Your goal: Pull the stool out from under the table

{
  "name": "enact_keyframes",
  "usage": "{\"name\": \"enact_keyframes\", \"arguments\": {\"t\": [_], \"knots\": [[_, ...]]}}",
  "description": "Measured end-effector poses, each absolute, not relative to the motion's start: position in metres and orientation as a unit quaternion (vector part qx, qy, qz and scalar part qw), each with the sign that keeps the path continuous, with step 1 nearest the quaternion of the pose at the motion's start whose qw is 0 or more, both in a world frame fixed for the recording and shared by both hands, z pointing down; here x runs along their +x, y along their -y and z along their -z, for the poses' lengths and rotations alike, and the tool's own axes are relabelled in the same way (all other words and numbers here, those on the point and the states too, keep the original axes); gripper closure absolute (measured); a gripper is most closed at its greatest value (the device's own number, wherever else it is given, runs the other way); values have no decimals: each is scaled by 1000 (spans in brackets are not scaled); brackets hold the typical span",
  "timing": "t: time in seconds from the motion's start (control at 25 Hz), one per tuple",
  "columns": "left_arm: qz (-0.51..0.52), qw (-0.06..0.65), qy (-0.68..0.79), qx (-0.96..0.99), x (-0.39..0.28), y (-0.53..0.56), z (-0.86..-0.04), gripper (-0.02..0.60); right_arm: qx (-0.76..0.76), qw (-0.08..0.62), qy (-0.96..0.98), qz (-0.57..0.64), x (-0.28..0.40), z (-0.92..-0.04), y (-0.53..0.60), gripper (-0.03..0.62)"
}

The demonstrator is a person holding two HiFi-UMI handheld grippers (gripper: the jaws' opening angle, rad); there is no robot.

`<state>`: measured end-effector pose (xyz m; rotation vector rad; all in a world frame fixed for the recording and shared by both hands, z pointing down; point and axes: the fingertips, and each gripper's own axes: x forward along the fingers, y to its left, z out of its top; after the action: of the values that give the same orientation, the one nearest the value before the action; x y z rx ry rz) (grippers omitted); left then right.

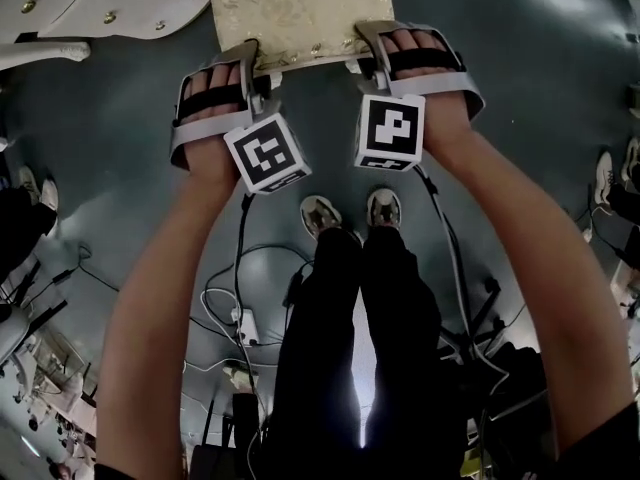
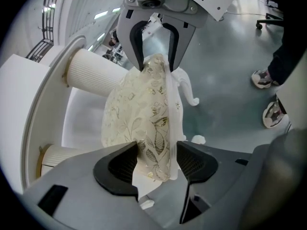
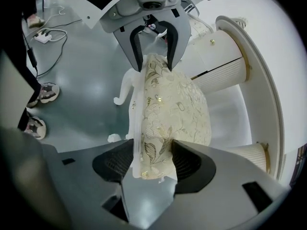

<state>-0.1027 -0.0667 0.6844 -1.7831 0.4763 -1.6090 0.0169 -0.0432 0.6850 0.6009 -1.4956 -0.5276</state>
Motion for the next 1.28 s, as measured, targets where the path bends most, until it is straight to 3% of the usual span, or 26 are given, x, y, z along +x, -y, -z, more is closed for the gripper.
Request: {"name": "enact_keyframes", "arguments": {"t": [0.6, 0.76, 1.28], "knots": [[625, 328, -197, -681, -89, -39, -682, 318, 261, 649, 669, 250, 31, -684, -57, 341], [615, 290, -189, -709, -86, -70, -689, 316, 288, 623, 691, 226, 18, -682, -79, 341], [630, 322, -191, -681, -89, -113, -684, 318, 285, 622, 694, 225, 21, -680, -130, 341]]}}
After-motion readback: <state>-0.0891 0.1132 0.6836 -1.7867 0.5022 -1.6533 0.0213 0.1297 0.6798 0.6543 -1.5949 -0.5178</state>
